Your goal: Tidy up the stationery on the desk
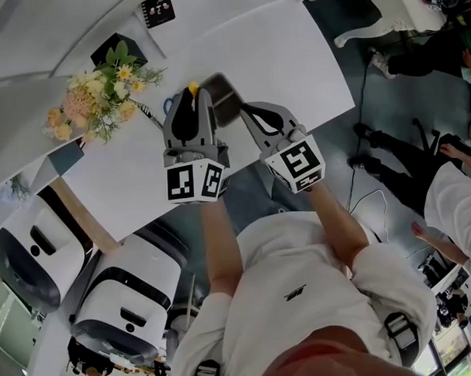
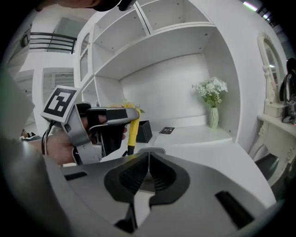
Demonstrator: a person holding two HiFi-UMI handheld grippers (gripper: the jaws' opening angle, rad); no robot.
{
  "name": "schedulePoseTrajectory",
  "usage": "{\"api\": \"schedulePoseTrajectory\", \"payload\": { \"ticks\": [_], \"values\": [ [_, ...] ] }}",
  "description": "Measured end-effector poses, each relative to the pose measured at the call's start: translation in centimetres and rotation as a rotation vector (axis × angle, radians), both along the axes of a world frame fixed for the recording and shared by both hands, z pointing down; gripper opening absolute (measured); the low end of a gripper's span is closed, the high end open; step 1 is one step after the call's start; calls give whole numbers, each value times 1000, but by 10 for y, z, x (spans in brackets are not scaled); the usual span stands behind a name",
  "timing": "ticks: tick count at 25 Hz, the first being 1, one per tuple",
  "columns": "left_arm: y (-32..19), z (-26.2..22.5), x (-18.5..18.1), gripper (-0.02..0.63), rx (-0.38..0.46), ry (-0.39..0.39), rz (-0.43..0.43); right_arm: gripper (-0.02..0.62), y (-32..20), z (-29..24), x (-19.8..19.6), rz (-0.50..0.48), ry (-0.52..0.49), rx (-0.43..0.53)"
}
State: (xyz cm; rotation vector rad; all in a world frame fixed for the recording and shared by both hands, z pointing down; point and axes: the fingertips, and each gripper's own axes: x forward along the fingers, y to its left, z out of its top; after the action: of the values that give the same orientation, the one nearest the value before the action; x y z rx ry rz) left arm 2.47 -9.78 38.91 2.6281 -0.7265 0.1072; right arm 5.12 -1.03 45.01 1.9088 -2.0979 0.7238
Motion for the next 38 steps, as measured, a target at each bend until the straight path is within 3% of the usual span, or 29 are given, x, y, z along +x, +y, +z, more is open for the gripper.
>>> {"api": "schedulePoseTrajectory", "payload": {
  "ticks": [11, 20, 30, 38],
  "values": [
    [9, 49, 4, 0, -35, -88, 0, 0, -1, 15, 0, -5, -10, -18],
    [7, 48, -10, 0, -16, -109, 1, 0, -12, 16, -14, -42, -7, -22],
    [-11, 60, -54, 0, -5, -197, -64, 0, -31, 13, -35, -94, 0, -17],
    [-37, 96, -104, 0, -34, -324, -133, 0, -49, 17, -65, -142, -6, -20]
  ]
}}
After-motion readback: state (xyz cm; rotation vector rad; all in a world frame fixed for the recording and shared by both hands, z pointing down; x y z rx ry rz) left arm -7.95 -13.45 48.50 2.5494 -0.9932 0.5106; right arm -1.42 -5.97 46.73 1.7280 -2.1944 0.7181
